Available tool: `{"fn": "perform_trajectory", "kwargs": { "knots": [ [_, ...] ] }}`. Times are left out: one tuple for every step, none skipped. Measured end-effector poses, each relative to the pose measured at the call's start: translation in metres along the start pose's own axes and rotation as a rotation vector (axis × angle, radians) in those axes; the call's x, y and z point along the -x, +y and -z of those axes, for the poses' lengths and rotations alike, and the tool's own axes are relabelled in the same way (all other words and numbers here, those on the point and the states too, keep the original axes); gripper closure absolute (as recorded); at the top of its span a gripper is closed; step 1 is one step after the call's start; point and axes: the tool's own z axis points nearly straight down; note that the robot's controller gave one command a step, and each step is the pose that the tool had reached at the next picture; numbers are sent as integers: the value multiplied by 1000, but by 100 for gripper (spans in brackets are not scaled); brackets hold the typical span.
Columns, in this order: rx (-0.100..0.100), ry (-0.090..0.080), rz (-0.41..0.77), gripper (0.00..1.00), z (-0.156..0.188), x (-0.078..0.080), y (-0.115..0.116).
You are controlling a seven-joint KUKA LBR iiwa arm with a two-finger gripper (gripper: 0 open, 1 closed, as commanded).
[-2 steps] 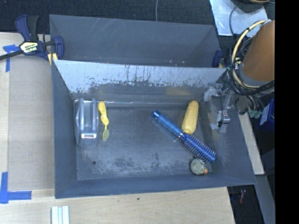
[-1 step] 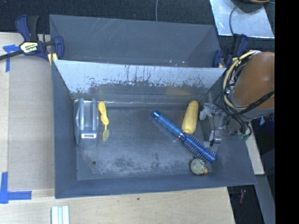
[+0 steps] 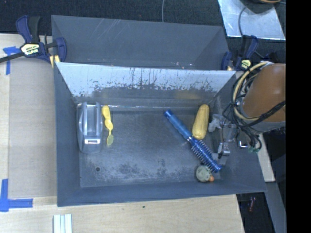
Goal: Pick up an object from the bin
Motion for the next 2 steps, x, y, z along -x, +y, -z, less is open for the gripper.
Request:
{"fn": "perform_trajectory", "kwargs": {
  "knots": [
    [0, 8, -79, 0, -18, -27, 0],
    [0, -5, -191, 0, -43, -37, -5]
  ]
}}
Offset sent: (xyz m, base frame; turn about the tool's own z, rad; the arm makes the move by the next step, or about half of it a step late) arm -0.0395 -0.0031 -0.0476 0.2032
